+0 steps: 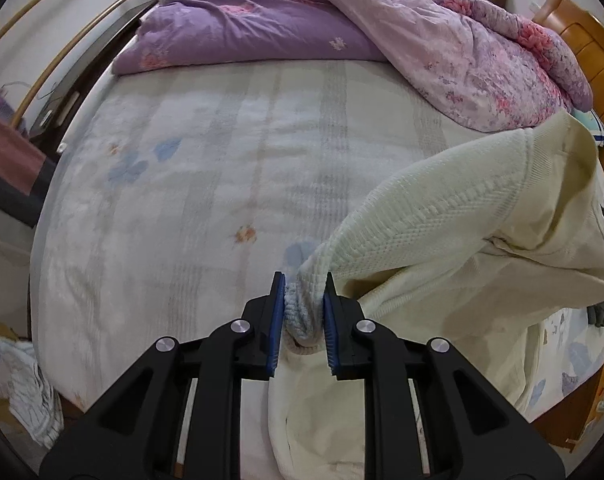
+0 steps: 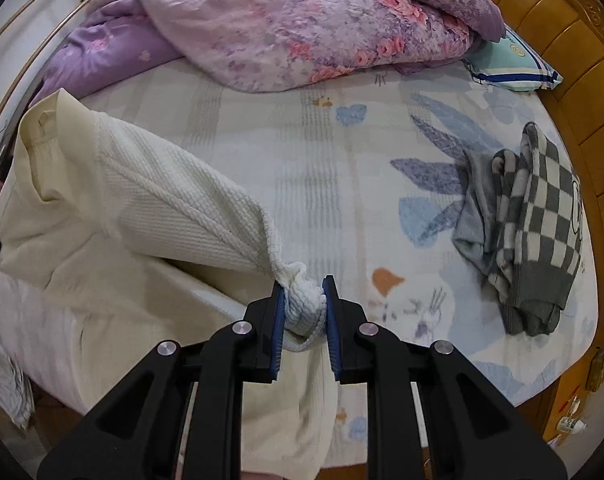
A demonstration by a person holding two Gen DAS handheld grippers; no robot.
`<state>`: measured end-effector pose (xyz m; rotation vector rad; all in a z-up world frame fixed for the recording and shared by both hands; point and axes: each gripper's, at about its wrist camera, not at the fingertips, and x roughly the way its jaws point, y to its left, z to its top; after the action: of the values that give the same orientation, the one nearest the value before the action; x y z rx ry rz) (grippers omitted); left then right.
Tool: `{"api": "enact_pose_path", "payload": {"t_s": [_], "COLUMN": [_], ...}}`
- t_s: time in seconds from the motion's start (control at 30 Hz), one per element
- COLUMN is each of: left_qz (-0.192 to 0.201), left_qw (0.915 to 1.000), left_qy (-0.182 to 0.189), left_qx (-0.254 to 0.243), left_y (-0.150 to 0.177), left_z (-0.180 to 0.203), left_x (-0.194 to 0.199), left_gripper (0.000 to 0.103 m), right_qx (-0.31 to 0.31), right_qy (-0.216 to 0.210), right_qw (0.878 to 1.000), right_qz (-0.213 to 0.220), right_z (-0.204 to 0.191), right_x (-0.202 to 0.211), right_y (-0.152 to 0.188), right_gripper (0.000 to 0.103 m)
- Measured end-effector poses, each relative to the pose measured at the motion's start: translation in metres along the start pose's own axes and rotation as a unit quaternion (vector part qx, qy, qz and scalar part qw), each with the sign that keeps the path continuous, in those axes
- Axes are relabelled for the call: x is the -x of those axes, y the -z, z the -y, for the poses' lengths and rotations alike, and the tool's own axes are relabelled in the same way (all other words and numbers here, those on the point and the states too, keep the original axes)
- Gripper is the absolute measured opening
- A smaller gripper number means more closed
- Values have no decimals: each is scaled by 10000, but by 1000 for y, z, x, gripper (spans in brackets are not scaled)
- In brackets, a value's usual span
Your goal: Fold large clothes
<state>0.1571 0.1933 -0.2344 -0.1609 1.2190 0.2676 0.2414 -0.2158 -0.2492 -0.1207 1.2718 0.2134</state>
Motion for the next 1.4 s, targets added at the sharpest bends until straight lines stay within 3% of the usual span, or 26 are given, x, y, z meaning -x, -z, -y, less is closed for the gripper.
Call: {"api": "enact_pose_path", "payload": {"t_s": [0.2, 0.47, 0.63, 0.77, 0.87, 0.9, 0.97, 1.0, 1.03, 1.23, 1.33, 1.4], "left_qz": [151, -84, -766, -1397, -1812, -1951, -1951, -1867, -1787, -1376, -1196, -1220], "left_qw": [9997, 9989, 9950, 9865, 9780, 9754, 9761, 9785, 9805, 9889, 9908, 9903], "left_qy": [-101, -330, -355, -560, -588, -564, -474, -395, -333, 84, 390, 470], "left_qx": [183, 330, 540, 647, 845, 853, 829, 782, 742, 561, 506, 466], "left_y": [52, 140, 210, 267, 291, 295, 299, 299, 298, 264, 236, 218], "left_z": [-4, -7, -11, -10, -14, -14, -13, -12, -10, 10, 24, 36], "left_x": [27, 31, -3, -45, -65, -67, -56, -46, -38, -4, -18, -42], "left_gripper": [18, 17, 17, 16, 13, 13, 22, 42, 55, 58, 59, 59], "right_qx": [321, 559, 628, 648, 279, 128, -10, -31, -19, -65, -121, -159], "right_qy": [31, 73, -15, 289, 315, 284, 53, -57, -249, -982, -1286, -1543], "right_qw": [9995, 9982, 9951, 9891, 9851, 9824, 9796, 9797, 9828, 9847, 9810, 9755], "right_qz": [-20, -223, -763, -1293, -1668, -1841, -2009, -2002, -1828, -1438, -1448, -1559], "right_z": [0, 1, -8, -12, 0, 4, 8, 9, 9, 7, -2, -23], "right_x": [17, 6, -36, -87, -112, -114, -106, -99, -82, -40, -53, -71], "right_y": [56, 141, 200, 246, 259, 262, 261, 259, 257, 228, 207, 188], "right_gripper": [17, 17, 17, 17, 21, 25, 48, 68, 75, 80, 79, 69]}}
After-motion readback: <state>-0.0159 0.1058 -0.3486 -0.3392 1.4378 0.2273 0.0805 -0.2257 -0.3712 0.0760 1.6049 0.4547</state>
